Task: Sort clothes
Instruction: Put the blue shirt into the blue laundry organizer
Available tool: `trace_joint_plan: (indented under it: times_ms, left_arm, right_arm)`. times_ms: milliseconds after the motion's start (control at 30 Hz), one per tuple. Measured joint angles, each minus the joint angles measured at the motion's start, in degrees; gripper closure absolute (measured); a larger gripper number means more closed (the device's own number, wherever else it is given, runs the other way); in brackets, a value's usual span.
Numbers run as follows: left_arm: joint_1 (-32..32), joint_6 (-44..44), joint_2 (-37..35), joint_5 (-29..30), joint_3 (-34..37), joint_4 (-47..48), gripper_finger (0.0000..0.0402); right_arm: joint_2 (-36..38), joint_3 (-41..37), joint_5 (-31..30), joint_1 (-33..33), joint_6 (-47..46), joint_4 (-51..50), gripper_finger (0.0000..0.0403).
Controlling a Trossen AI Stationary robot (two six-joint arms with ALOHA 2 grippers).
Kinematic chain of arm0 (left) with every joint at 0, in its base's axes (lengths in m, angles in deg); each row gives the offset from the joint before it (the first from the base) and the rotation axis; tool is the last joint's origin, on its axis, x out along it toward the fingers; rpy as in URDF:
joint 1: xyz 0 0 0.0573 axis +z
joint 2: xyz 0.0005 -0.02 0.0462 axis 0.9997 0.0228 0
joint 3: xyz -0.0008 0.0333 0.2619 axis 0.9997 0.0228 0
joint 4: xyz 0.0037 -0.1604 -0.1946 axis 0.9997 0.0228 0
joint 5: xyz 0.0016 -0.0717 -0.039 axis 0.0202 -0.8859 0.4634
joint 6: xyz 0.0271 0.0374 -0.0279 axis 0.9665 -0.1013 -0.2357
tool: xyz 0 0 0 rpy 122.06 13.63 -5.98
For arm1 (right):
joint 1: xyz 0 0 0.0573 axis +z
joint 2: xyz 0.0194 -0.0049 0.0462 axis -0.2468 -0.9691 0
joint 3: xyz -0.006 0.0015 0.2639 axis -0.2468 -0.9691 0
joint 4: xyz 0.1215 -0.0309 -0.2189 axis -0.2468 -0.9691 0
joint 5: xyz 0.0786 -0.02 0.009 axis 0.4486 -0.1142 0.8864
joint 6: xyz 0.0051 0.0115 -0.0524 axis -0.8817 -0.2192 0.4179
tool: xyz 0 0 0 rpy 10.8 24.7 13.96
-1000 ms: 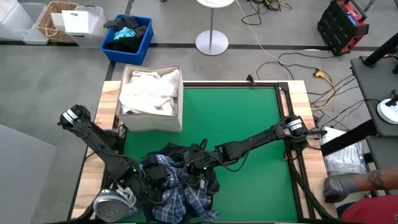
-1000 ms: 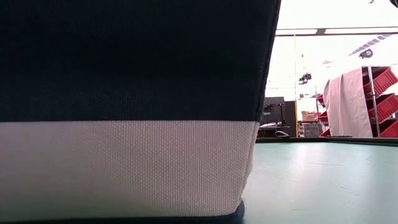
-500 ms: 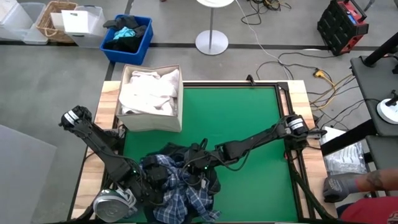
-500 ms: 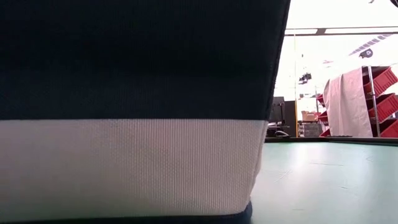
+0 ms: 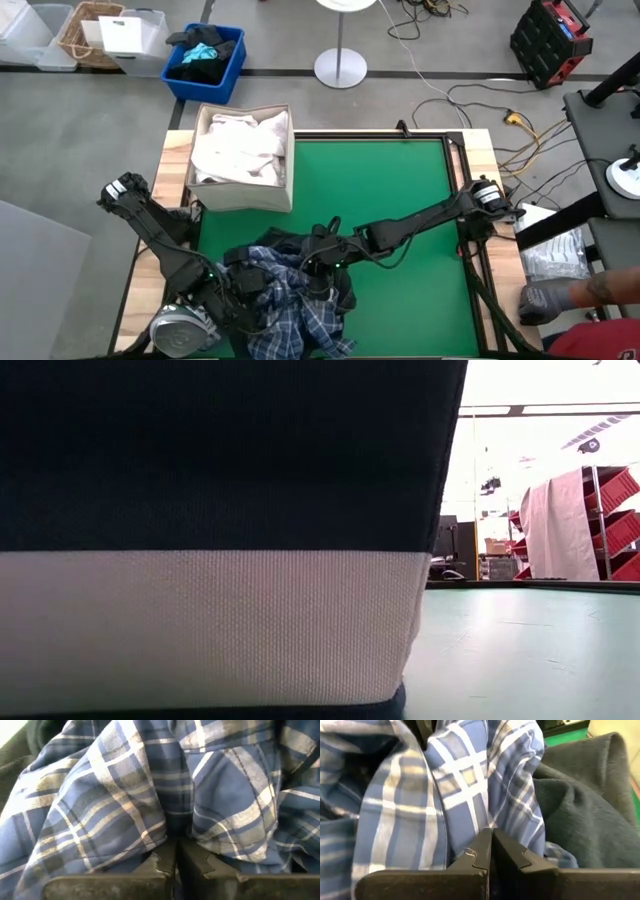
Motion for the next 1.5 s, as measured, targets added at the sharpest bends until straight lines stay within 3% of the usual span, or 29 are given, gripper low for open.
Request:
trace_joint_plan:
  times_ms: [500, 1033, 1500]
  left_arm:
    - [0.02, -0.07, -0.11, 1.03, -3.78, 4.69, 0.0396]
    - [0.02, 0.93, -0.22, -0.11, -5.13, 5.84, 0.024]
    - [0.11, 1.49, -0.24, -2.9, -15.97, 9.03, 0.0231]
  right_arm:
    - [6.43, 0.04, -3.1, -0.2, 0.38, -7.23, 0.039]
    - [12.52, 0.15, -6.19, -0.22, 0.85, -13.23, 0.039]
    - [15.78, 0.24, -6.14, -0.85, 5.58, -13.79, 0.039]
